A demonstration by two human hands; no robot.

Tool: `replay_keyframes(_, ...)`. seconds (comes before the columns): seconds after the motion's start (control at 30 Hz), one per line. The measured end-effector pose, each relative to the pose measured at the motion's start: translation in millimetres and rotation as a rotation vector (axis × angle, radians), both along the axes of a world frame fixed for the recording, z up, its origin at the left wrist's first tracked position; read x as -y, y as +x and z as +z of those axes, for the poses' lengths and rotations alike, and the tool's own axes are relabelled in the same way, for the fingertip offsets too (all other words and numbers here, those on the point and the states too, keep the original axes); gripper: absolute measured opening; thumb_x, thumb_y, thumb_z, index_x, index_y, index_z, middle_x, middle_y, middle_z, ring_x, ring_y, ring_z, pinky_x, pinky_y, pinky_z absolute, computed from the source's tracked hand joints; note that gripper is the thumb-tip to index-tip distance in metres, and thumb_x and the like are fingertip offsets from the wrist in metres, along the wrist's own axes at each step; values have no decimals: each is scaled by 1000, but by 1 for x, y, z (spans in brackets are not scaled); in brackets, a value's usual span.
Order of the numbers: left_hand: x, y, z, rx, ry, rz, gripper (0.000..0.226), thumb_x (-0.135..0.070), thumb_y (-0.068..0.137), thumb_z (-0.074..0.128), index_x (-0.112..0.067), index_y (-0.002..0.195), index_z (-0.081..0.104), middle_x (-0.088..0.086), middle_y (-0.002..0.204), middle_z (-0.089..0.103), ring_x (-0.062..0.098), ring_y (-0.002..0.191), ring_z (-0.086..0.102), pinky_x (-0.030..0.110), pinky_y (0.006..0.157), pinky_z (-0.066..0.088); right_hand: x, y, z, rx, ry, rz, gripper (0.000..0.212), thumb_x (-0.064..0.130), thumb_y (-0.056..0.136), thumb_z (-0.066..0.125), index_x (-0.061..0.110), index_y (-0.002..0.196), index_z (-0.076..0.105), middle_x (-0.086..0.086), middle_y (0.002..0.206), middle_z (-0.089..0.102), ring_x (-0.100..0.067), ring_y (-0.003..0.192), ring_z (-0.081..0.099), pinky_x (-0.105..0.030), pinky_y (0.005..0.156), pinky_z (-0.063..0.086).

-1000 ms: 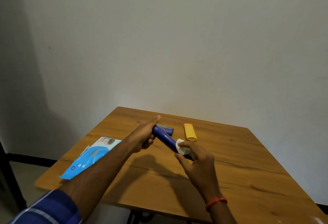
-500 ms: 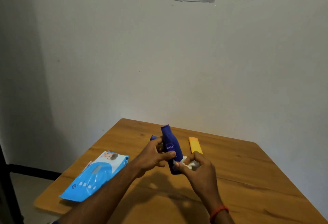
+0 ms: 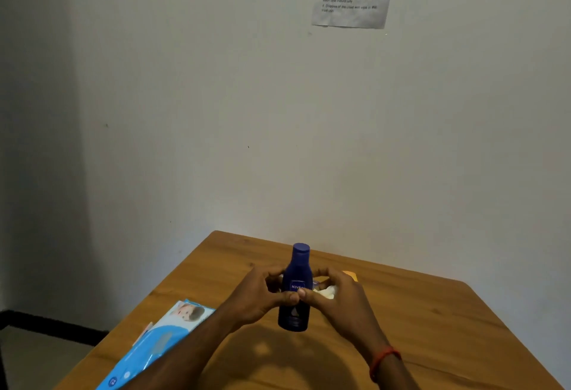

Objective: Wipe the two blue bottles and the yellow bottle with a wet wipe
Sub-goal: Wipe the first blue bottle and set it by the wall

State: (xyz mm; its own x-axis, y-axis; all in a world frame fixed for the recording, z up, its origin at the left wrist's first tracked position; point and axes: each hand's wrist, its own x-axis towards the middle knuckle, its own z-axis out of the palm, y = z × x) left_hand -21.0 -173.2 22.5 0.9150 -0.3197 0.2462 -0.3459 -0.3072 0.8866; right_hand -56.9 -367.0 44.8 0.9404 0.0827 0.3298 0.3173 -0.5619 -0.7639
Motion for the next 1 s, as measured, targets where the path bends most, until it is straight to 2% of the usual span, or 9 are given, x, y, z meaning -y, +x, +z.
replay_keyframes(0.07,-4,8,-1,19,29,7,35,-23,84,78,-39,113,66,-13,104,74,1,101,68,21,83,55,-2,11,3,-30,-10,60,35,46,81,74,34,112,62,19,97,62,-4,90,62,-14,68,46)
replay_keyframes(0.13,-8,15,-1,29,26,31,34,-22,82,79,-40,109,67,-13,103,76,1,101,69,21,83,55,-4,23,4,-61,-51,96,31,44,82,73,33,111,64,19,99,63,-1,92,61,-15,69,46)
replay_keyframes(0.27,-14,33,-1,57,-2,116,39,-27,78,83,-32,113,69,-9,102,76,6,95,71,25,84,58,-10,53,4,-74,-112,103,39,47,81,73,26,114,67,10,107,69,-7,95,64,-21,75,53)
replay_keyframes(0.4,-19,55,5,100,-20,228,40,-31,81,80,-30,118,67,-16,103,70,4,92,66,15,70,52,-13,94,14,-43,-109,79,34,48,81,73,27,108,69,6,105,70,-10,96,64,-25,78,52)
replay_keyframes(0.47,-28,73,4,96,-19,248,36,-34,81,79,-24,115,72,-11,103,73,6,93,67,17,73,55,-14,120,22,-22,-107,75,31,46,81,73,27,106,68,6,106,69,-10,97,63,-22,73,48)
replay_keyframes(0.57,-42,96,-1,80,41,255,26,-43,81,78,-23,98,78,-8,91,78,7,89,71,31,84,59,-15,162,29,4,-63,56,34,42,82,73,23,110,67,3,109,68,-12,99,62,-19,68,44)
replay_keyframes(0.67,-52,117,-6,97,82,241,24,-44,80,78,-21,87,80,-7,84,78,7,82,72,35,81,60,-16,203,31,11,23,27,34,39,84,72,19,110,65,-1,110,67,-14,94,63,-23,65,47)
replay_keyframes(0.9,-68,171,-19,117,194,207,24,-47,80,75,-23,83,79,-9,79,75,9,77,69,35,75,61,-24,300,-2,-12,10,-24,38,33,87,71,12,117,61,-2,108,63,-11,79,62,-18,57,46)
replay_keyframes(1.0,-70,194,-30,88,239,183,27,-50,80,74,-24,84,79,-10,81,75,10,77,70,36,76,60,-25,340,-29,-51,0,-56,40,31,87,71,10,120,60,-6,113,66,-16,85,63,-21,64,50)
